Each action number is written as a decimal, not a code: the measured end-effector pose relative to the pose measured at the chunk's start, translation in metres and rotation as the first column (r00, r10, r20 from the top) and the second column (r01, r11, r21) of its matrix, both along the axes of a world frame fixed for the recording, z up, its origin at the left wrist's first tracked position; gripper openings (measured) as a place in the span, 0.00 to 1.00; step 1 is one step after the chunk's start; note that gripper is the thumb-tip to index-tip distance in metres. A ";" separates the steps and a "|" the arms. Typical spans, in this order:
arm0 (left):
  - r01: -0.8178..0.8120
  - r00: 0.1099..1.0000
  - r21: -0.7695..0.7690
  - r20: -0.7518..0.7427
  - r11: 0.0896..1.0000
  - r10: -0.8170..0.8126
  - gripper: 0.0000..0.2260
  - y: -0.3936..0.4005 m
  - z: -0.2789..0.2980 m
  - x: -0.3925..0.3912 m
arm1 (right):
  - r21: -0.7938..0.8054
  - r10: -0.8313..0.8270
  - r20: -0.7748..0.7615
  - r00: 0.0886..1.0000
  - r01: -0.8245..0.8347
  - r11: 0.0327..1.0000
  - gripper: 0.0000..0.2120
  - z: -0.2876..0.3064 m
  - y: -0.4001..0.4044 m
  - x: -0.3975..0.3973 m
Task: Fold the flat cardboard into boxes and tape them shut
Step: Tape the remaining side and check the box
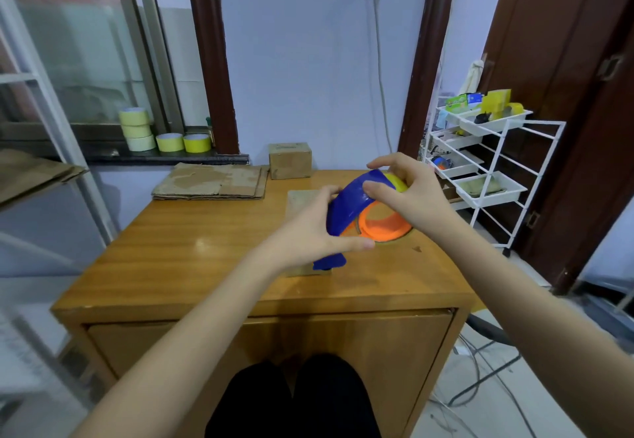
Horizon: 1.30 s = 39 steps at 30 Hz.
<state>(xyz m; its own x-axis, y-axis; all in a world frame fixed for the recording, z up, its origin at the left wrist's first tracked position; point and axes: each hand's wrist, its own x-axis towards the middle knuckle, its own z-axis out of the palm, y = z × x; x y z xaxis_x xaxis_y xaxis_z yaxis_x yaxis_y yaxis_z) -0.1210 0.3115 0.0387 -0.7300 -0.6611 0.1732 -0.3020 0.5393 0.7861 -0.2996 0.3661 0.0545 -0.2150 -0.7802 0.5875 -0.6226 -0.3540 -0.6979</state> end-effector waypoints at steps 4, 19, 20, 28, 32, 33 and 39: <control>-0.107 0.993 -0.173 -0.060 0.979 0.098 0.32 -0.003 -0.005 -0.007 | 0.039 -0.028 -0.052 0.998 0.030 0.999 0.14 -0.004 -0.004 0.010; -0.115 0.985 -0.361 0.081 0.925 0.154 0.33 -0.015 0.014 0.005 | 0.264 0.093 -0.692 0.716 0.132 0.955 0.36 0.020 -0.001 0.026; -0.097 0.981 -0.393 0.116 0.914 0.154 0.34 -0.015 0.013 0.004 | 0.253 0.102 -0.725 0.681 0.126 0.959 0.36 0.018 -0.002 0.024; -0.064 0.976 -0.460 0.157 0.885 0.152 0.36 -0.011 0.005 -0.003 | 0.182 0.020 -0.731 0.682 0.167 0.969 0.34 -0.003 -0.008 0.031; -0.074 0.969 -0.488 0.170 0.870 0.178 0.40 -0.014 -0.004 -0.004 | 0.146 -0.021 -0.726 0.687 0.183 0.972 0.34 -0.018 -0.009 0.026; -0.062 0.972 -0.475 0.170 0.878 0.161 0.41 -0.014 -0.004 -0.003 | 0.147 -0.021 -0.694 0.720 0.169 0.975 0.35 -0.020 -0.009 0.024; -0.018 0.993 -0.144 0.112 0.989 0.034 0.38 -0.028 0.008 0.033 | 0.186 0.030 -0.663 0.748 0.126 0.974 0.42 -0.024 0.000 0.000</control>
